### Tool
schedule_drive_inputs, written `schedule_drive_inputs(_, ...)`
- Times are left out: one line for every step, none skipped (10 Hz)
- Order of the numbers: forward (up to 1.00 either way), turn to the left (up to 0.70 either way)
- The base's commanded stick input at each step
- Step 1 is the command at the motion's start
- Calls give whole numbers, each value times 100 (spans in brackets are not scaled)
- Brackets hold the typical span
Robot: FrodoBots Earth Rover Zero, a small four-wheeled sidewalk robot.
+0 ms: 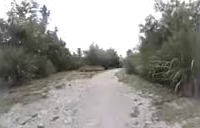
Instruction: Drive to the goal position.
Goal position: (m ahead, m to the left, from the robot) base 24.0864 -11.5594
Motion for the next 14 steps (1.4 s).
schedule_drive_inputs(85,0)
schedule_drive_inputs(85,0)
schedule_drive_inputs(85,0)
schedule_drive_inputs(85,0)
schedule_drive_inputs(85,0)
schedule_drive_inputs(85,0)
schedule_drive_inputs(85,0)
schedule_drive_inputs(85,0)
schedule_drive_inputs(85,0)
schedule_drive_inputs(85,0)
schedule_drive_inputs(85,0)
schedule_drive_inputs(85,0)
schedule_drive_inputs(85,0)
schedule_drive_inputs(85,0)
